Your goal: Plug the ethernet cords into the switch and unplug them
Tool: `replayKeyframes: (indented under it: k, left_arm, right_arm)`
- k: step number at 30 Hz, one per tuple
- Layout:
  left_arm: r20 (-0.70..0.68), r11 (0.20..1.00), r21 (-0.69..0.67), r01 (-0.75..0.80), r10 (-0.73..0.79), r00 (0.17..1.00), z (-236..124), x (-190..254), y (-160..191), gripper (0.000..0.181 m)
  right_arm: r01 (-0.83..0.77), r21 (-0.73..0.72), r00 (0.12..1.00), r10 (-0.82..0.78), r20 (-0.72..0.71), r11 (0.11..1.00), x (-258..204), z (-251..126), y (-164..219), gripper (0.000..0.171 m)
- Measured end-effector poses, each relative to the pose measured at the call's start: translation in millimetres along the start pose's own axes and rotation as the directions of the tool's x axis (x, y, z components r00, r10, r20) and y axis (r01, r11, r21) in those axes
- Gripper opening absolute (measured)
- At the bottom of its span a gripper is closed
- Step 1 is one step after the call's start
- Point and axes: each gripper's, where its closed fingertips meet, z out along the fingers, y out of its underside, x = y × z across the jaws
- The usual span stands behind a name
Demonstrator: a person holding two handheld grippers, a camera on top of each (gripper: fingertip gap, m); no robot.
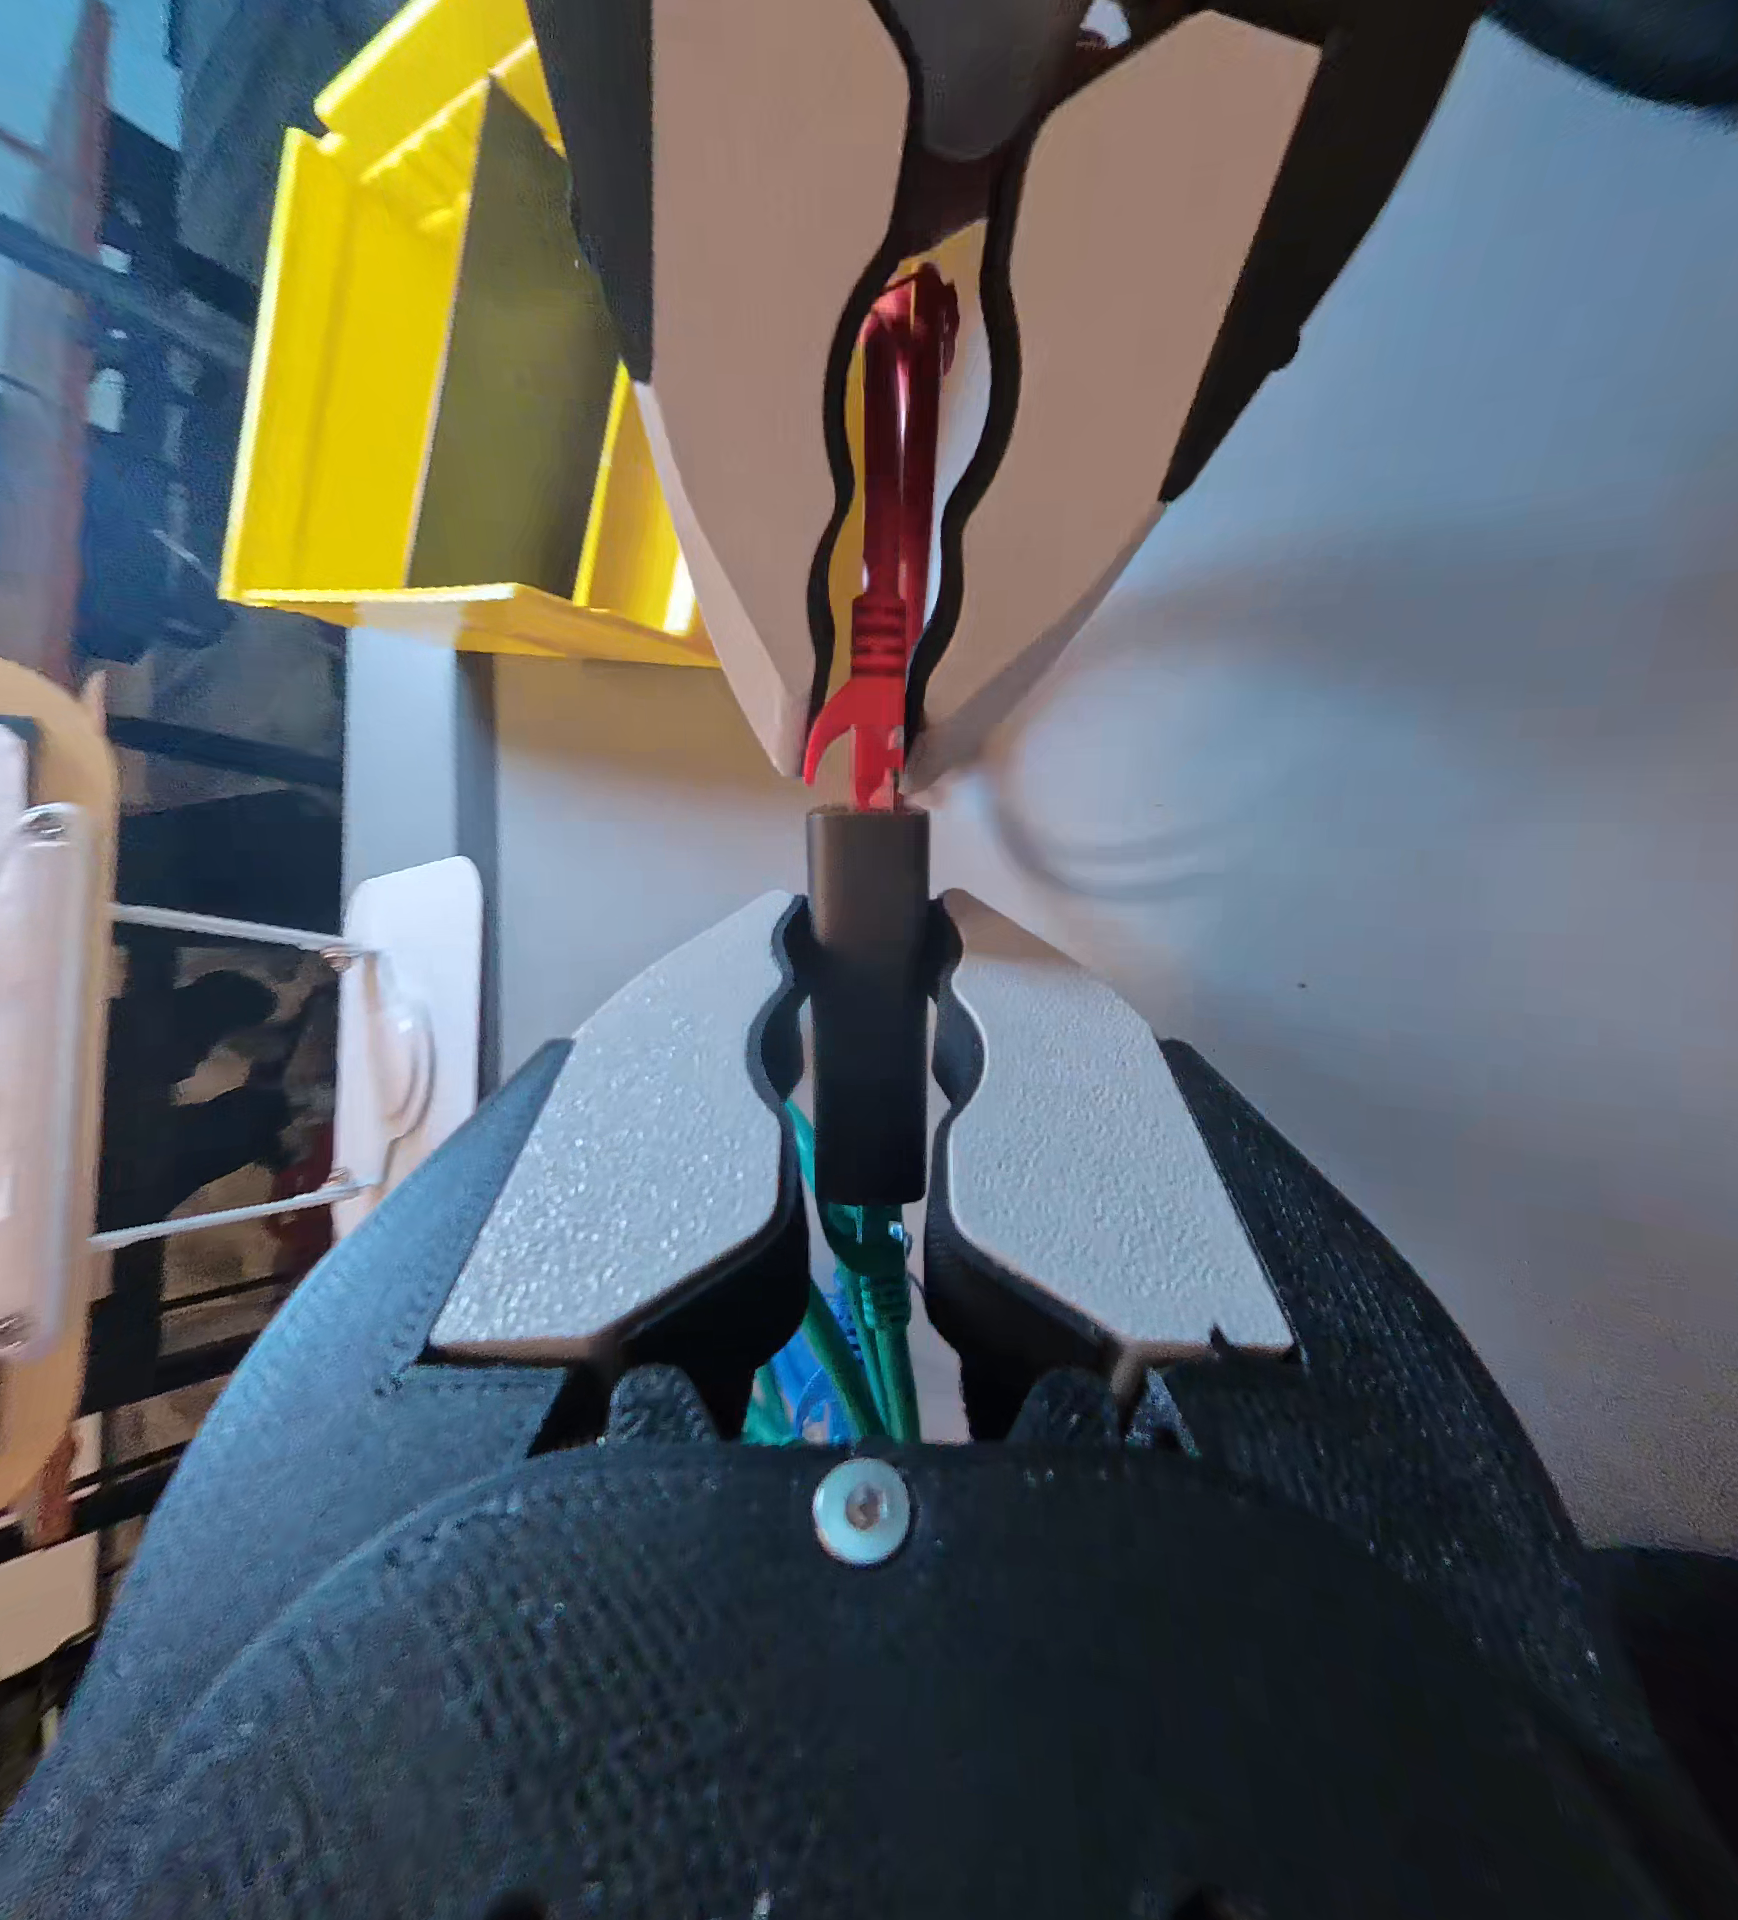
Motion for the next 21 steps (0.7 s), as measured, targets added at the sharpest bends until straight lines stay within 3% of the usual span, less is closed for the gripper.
replayKeyframes:
  k: [4,6,16,21]
  left_arm:
    - [-0.100,0.994,0.056,0.089,-0.083,0.992,8,13,0,0.021]
    - [-0.132,0.989,0.055,0.136,-0.128,0.983,12,15,3,0.021]
    - [-0.114,0.995,-0.034,0.093,-0.096,0.989,20,21,13,0.021]
    - [-0.111,0.996,0.018,0.087,-0.085,0.990,23,22,17,0.021]
  right_arm:
    - [-0.095,0.026,0.988,0.091,0.123,0.995,-16,0,10,0.013]
    - [-0.088,-0.003,0.989,0.088,0.118,0.996,-16,1,16,0.013]
    - [-0.066,-0.022,0.992,0.068,0.109,0.998,-24,6,17,0.014]
    - [-0.124,0.027,0.982,0.119,0.149,0.992,-27,12,18,0.014]
